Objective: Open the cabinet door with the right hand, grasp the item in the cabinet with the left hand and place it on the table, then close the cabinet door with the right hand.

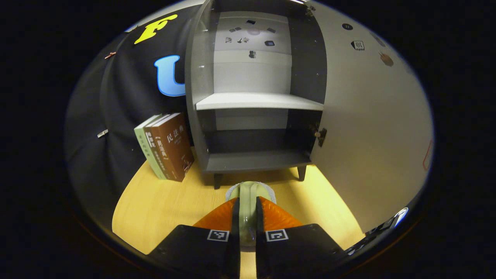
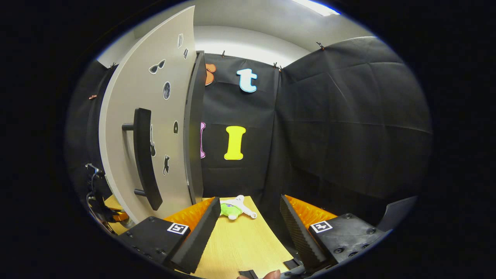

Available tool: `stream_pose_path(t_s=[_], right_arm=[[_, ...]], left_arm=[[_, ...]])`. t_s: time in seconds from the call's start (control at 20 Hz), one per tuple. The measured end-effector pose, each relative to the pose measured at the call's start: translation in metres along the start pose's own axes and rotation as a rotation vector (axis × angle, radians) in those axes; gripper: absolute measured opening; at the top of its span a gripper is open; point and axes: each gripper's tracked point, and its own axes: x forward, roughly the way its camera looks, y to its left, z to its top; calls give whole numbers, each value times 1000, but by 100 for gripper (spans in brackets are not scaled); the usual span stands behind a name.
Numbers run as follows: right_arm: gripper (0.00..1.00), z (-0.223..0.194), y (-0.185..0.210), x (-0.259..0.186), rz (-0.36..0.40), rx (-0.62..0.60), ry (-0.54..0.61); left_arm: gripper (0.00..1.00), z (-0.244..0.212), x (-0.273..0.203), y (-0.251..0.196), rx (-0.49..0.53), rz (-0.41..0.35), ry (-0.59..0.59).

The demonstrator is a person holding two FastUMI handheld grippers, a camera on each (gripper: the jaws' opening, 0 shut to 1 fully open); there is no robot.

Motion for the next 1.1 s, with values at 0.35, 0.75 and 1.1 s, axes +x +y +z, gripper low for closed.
stream_pose_path(t_s=[0.35, 0.75, 1.1], right_arm=[[98, -6, 13, 12, 40, -16, 15], [98, -12, 16, 36, 74, -33, 26], [98, -16, 16, 50, 107, -39, 38]], left_arm=[[20, -82, 14, -18, 15, -18, 38], [20, -158, 35, -34, 42, 37, 118], [22, -175, 46, -44, 17, 86, 114]])
